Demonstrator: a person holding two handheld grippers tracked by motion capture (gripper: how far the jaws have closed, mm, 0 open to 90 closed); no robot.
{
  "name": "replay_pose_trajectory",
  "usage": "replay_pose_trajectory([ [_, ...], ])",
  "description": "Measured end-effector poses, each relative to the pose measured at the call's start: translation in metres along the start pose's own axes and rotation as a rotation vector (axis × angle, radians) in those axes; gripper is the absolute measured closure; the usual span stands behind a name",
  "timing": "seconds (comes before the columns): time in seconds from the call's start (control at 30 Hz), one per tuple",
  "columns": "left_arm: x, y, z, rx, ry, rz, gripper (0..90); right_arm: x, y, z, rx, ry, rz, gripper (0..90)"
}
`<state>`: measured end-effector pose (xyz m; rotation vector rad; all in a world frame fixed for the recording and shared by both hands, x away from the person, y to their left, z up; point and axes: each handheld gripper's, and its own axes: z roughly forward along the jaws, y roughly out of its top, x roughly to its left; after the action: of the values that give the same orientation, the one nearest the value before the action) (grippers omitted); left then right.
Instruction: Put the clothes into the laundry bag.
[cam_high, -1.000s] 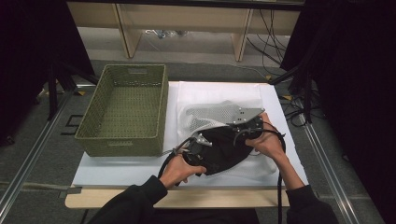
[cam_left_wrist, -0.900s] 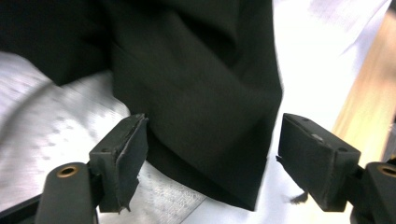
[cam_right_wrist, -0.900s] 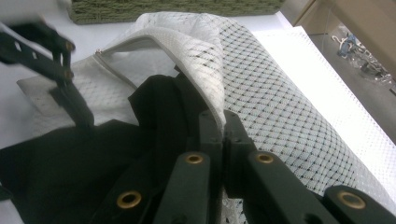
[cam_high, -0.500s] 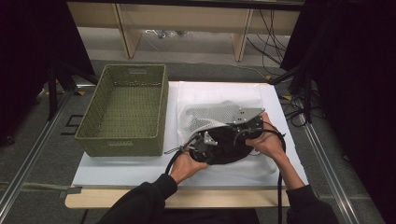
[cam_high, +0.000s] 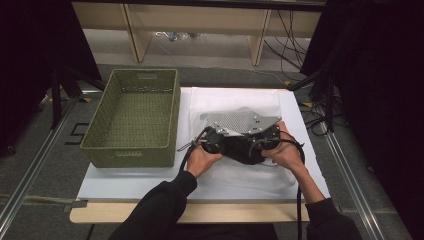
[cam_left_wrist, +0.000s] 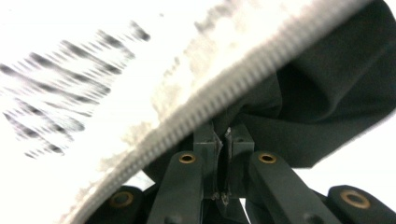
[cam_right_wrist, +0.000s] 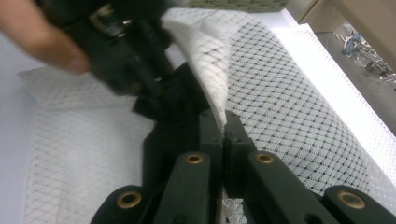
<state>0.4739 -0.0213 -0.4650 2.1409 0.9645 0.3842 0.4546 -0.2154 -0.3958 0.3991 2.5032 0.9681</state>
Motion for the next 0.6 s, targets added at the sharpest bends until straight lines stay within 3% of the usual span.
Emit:
replay_pose_trajectory([
  [0.1,0.008,0.009,0.005,-0.001,0.037,-0.006,85.5,0.0,-0.001,0.001,0.001,-0.001,-0.002,89.5],
  [0.13,0.012,0.011,0.009,-0.008,0.051,-0.028,85.3,0.0,-0.001,0.001,0.003,0.001,-0.004,89.5],
  [0.2,0.012,0.011,0.01,-0.009,0.054,-0.03,85.0,0.0,-0.002,0.002,0.004,-0.001,-0.003,89.5],
  [0.23,0.012,0.011,0.013,-0.001,0.042,-0.036,82.2,-0.002,-0.002,0.003,0.002,-0.002,-0.024,89.5],
  [0.37,0.007,0.004,0.011,0.018,0.012,-0.041,71.9,-0.002,-0.004,0.003,0.003,0.007,-0.015,89.5],
  [0.6,0.001,-0.007,-0.01,0.003,0.008,0.011,52.1,-0.001,-0.003,0.003,0.001,0.003,-0.01,89.5],
])
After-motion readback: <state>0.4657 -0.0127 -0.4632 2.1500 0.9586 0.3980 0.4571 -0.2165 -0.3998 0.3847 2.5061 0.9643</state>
